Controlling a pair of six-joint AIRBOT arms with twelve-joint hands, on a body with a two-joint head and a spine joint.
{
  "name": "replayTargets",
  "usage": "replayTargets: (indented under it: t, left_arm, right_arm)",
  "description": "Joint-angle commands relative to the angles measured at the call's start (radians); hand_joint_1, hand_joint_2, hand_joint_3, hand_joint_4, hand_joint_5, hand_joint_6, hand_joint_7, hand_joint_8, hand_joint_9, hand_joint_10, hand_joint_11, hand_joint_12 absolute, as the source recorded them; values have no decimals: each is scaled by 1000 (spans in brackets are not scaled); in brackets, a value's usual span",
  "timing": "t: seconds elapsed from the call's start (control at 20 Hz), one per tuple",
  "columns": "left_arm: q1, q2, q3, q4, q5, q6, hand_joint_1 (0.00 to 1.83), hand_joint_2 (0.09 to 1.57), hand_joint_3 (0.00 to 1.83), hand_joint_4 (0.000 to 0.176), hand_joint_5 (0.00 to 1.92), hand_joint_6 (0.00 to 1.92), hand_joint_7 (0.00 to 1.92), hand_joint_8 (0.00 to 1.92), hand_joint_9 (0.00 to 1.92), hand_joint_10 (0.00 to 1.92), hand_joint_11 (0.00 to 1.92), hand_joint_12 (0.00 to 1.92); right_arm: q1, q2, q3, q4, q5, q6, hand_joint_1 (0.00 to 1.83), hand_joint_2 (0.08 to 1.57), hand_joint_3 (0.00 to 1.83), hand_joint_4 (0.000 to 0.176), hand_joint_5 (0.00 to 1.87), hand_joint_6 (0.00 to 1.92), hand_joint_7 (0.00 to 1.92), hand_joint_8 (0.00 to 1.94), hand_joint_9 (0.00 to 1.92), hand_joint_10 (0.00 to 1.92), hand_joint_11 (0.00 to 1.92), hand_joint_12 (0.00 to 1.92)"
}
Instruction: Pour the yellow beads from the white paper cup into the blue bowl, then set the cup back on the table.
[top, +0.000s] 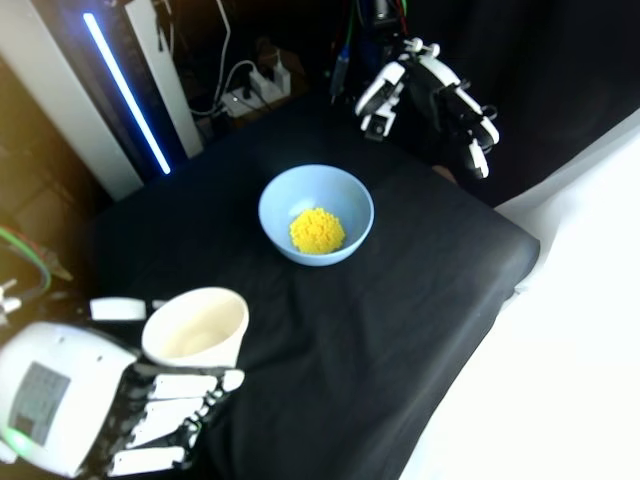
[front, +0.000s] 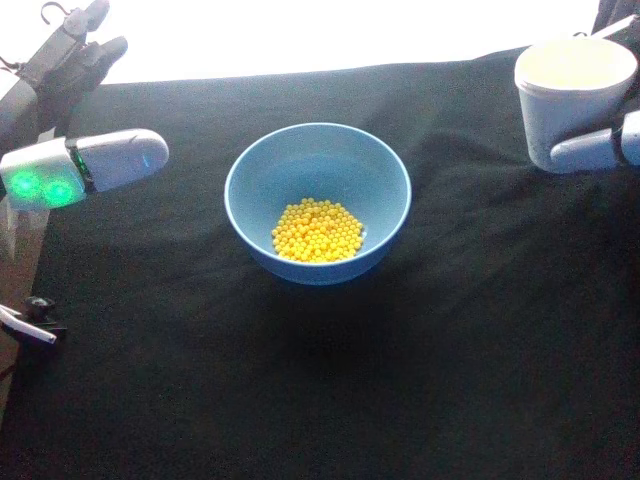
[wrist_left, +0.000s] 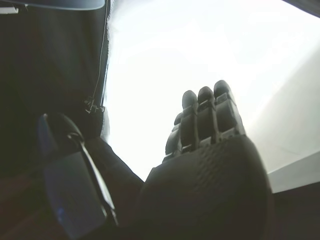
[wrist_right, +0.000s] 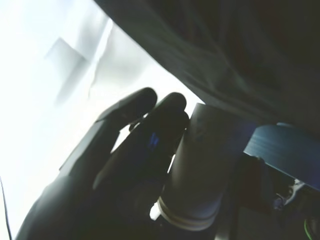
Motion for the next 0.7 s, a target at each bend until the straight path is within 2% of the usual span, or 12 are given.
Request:
replayTargets:
  t: [0.0, 0.1, 0.15, 0.2, 0.25, 0.3, 0.35, 0.4, 0.45, 0.5, 0.55, 0.65]
  left_arm:
    - [-4, -9, 1, -5, -114, -8, 666, 695, 0, 38, 8, 2, 277, 4, 208, 7, 153, 9]
    - [-3, -10, 1, -6, -114, -8, 684, 690, 0, 59, 20, 6, 282, 5, 203, 4, 149, 8]
    - [-3, -11, 1, -6, -115, -9, 682, 698, 0, 53, 14, 3, 286, 6, 204, 4, 145, 6]
    - [-3, -11, 1, -6, -116, -10, 682, 698, 0, 53, 14, 3, 286, 6, 204, 4, 145, 6]
    - [-2, -11, 1, -6, -117, -10, 683, 702, 1, 47, 0, 0, 280, 2, 198, 0, 137, 3]
    - [-1, -11, 1, -7, -117, -10, 676, 709, 4, 42, 0, 0, 275, 0, 195, 0, 137, 3]
    - [-1, -11, 1, -7, -118, -10, 676, 700, 0, 36, 0, 0, 274, 0, 195, 0, 140, 4]
    - [-1, -11, 1, -7, -118, -10, 678, 712, 5, 38, 0, 0, 265, 0, 191, 0, 139, 4]
    - [-1, -11, 1, -7, -118, -10, 686, 706, 1, 45, 0, 0, 264, 0, 195, 2, 142, 5]
    - [-1, -11, 1, -7, -118, -11, 686, 706, 1, 45, 0, 0, 264, 0, 195, 2, 142, 5]
    - [-1, -11, 1, -7, -119, -11, 688, 697, 0, 53, 0, 0, 265, 2, 200, 4, 144, 6]
    - [-1, -12, 1, -7, -119, -11, 684, 699, 0, 51, 0, 0, 266, 2, 199, 3, 145, 6]
  right_arm:
    - [4, -2, 5, 21, 124, 7, 1245, 1075, 0, 0, 1135, 657, 1030, 983, 1153, 4, 552, 1293]
    - [2, -4, 6, 21, 124, 7, 1255, 1095, 1, 0, 1170, 745, 886, 1024, 909, 3, 235, 1467]
    - [1, -6, 6, 21, 124, 7, 1199, 1066, 0, 0, 1122, 750, 821, 423, 759, 0, 69, 1457]
    - [0, -7, 7, 22, 124, 7, 1199, 1066, 0, 0, 1122, 750, 821, 423, 759, 0, 69, 1457]
    - [-5, -9, 7, 25, 124, 7, 1187, 1055, 0, 0, 1119, 739, 862, 62, 644, 1, 11, 1252]
    - [-10, -10, 7, 28, 124, 7, 1187, 1052, 0, 0, 1125, 729, 846, 26, 616, 2, 1, 1278]
    - [-18, -13, 7, 35, 124, 7, 1242, 1101, 2, 0, 1206, 499, 819, 1066, 697, 614, 218, 1708]
    - [-25, -15, 8, 42, 124, 7, 1200, 1057, 5, 0, 1155, 649, 743, 688, 519, 652, 126, 1791]
    - [-30, -16, 8, 47, 124, 7, 1244, 1084, 11, 0, 1139, 782, 873, 949, 731, 541, 282, 1573]
    - [-33, -18, 9, 51, 124, 7, 1244, 1084, 11, 0, 1139, 782, 873, 949, 731, 541, 282, 1573]
    - [-35, -20, 10, 54, 124, 7, 1258, 1092, 0, 0, 1097, 673, 999, 1073, 975, 602, 498, 1646]
    - [-42, -23, 12, 64, 124, 7, 1240, 1086, 0, 0, 1134, 722, 972, 1014, 903, 483, 391, 1558]
